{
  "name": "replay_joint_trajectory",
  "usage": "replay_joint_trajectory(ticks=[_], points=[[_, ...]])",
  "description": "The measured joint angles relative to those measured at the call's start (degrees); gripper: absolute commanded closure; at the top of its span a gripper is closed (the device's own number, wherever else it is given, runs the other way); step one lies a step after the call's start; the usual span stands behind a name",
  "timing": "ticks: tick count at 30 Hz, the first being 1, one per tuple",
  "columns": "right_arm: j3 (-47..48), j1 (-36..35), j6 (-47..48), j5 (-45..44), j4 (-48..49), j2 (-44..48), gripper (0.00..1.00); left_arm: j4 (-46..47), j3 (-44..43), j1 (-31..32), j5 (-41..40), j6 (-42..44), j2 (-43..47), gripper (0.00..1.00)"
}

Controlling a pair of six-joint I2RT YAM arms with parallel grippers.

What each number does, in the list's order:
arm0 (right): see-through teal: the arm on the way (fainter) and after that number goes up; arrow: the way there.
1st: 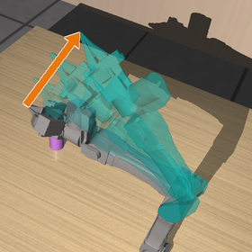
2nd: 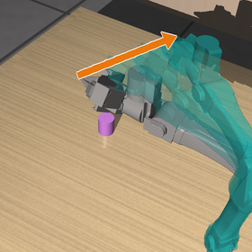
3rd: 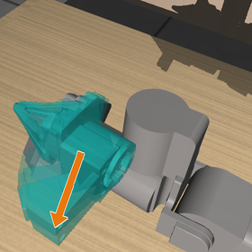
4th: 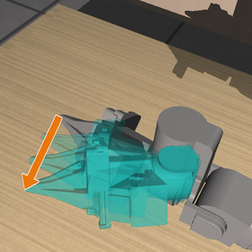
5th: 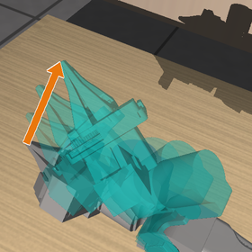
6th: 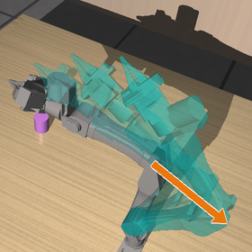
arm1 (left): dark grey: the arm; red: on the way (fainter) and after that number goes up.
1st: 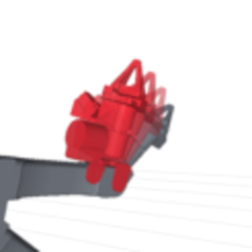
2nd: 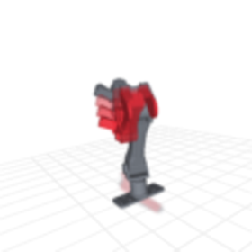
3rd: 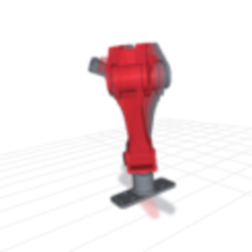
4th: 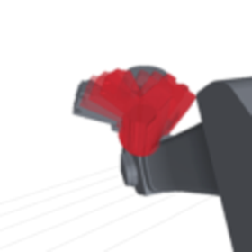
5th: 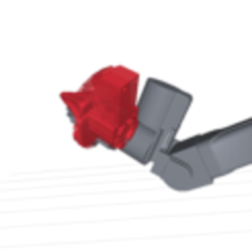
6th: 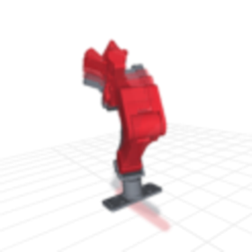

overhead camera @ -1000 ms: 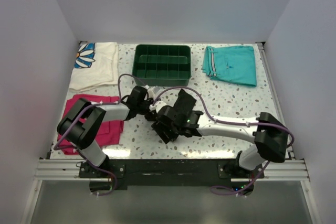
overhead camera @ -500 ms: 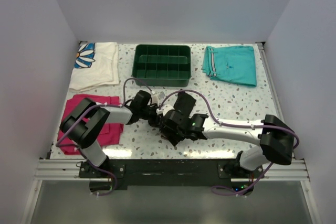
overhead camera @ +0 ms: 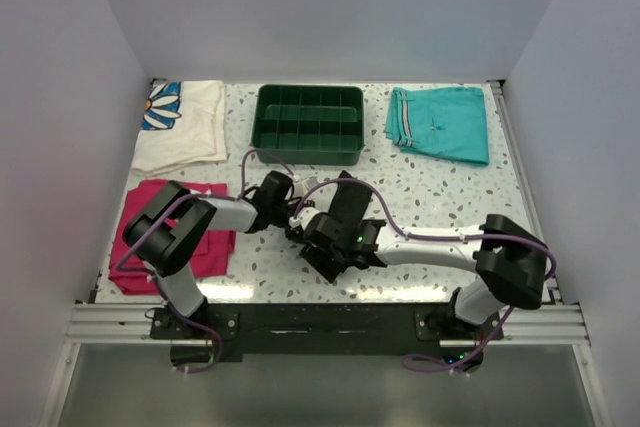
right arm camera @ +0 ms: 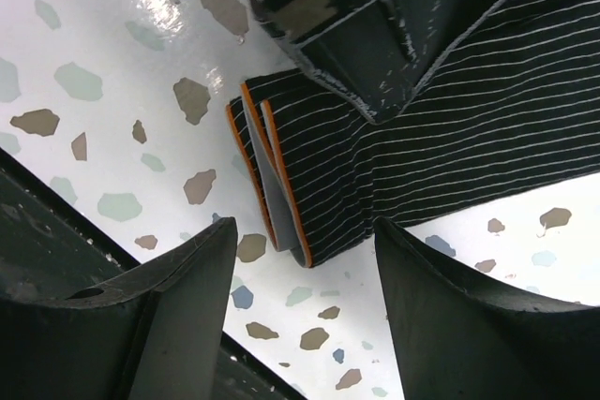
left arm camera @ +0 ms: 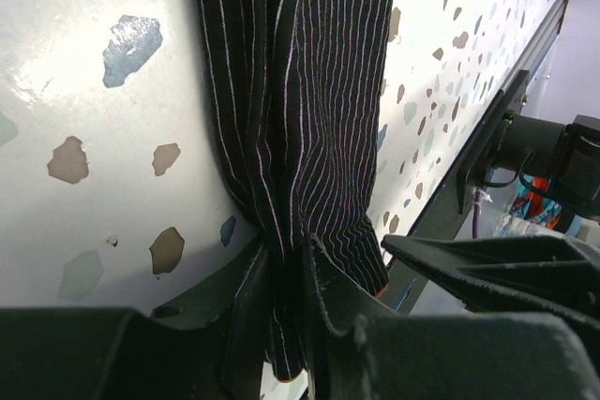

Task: Roll the underwear
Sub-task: Roll the underwear to the center of the board.

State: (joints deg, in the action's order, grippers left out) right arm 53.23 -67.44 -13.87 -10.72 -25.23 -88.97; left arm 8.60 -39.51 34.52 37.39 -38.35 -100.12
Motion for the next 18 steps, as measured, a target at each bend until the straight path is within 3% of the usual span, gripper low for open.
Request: replay_joint_trajectory(ticks=[3,18], points=[[0.0,-0.5,0.6,0.3,0.1,-0.2,0.44,-1.1,-0.7,0.0,0.0,0.0,-0.3,0.75],[0.0,-3.5,1.6,-3.2,0.0,-4.0,0.49,-3.4,-2.1,0.0,0.2,0.1,-0.9,0.75]])
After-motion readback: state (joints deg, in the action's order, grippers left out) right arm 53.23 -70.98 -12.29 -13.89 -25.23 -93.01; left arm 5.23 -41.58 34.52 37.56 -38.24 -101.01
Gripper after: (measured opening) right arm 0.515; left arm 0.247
